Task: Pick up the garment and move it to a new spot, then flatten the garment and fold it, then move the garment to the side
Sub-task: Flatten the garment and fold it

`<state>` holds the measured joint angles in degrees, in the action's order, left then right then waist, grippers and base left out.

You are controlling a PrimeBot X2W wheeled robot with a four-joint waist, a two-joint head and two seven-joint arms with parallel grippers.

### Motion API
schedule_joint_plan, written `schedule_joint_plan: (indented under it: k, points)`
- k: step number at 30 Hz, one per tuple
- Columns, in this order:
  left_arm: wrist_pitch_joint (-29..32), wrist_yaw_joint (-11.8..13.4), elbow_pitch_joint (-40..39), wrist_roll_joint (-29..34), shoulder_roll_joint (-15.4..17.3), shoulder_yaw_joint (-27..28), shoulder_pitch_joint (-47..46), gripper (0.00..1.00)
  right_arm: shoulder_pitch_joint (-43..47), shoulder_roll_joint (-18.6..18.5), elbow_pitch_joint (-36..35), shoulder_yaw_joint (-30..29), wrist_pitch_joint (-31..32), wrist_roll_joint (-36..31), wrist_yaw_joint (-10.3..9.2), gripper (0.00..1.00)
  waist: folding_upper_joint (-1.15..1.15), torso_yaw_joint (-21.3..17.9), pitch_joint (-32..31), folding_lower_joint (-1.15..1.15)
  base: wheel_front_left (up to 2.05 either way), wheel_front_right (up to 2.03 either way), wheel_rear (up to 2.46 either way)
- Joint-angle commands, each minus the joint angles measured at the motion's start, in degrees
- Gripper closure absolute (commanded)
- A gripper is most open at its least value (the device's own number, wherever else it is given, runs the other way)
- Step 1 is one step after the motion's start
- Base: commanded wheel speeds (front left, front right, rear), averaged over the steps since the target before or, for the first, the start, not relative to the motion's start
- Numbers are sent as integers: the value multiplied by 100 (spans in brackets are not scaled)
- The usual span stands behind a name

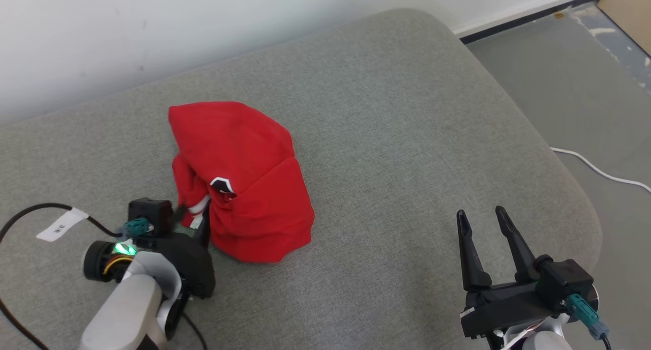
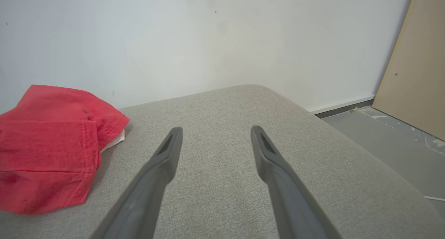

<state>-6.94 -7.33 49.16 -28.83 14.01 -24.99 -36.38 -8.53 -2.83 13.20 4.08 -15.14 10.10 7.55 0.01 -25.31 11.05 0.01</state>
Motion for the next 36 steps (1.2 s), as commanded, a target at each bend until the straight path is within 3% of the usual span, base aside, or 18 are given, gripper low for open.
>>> schedule_joint_plan:
  k: [1, 11, 16, 21, 32, 36]
  points:
    - [-26, -14, 28, -157, -45, -133, -91, 100, -61, -12, -6, -4, -5, 30, -12, 0, -1, 64, -47, -1, 0, 0, 0]
    - [-598, -11, -165, -280, 82, -529, -400, 100, 157, -6, 20, -94, -5, -115, -13, 0, -1, 645, -410, -1, 0, 0, 0]
    - [-693, 156, -678, -169, 182, -540, -229, 100, 259, -10, 28, -107, -5, -153, -13, 0, -1, 1070, -635, -1, 0, 0, 0]
    - [-623, 418, -1372, -207, 326, -507, 220, 100, 375, -13, 48, -152, -5, -158, -13, 0, -1, 1417, -823, -1, 0, 0, 0]
    - [207, 1395, -3880, -389, 1086, -463, 2318, 100, 575, -10, 88, -174, -5, -185, -13, 0, -1, 2160, -1074, -1, 0, 0, 0]
    - [426, 1702, -4538, -547, 1182, -421, 2975, 100, 595, -10, 103, -144, -5, -186, -13, 0, -1, 2263, -1082, -1, 0, 0, 0]
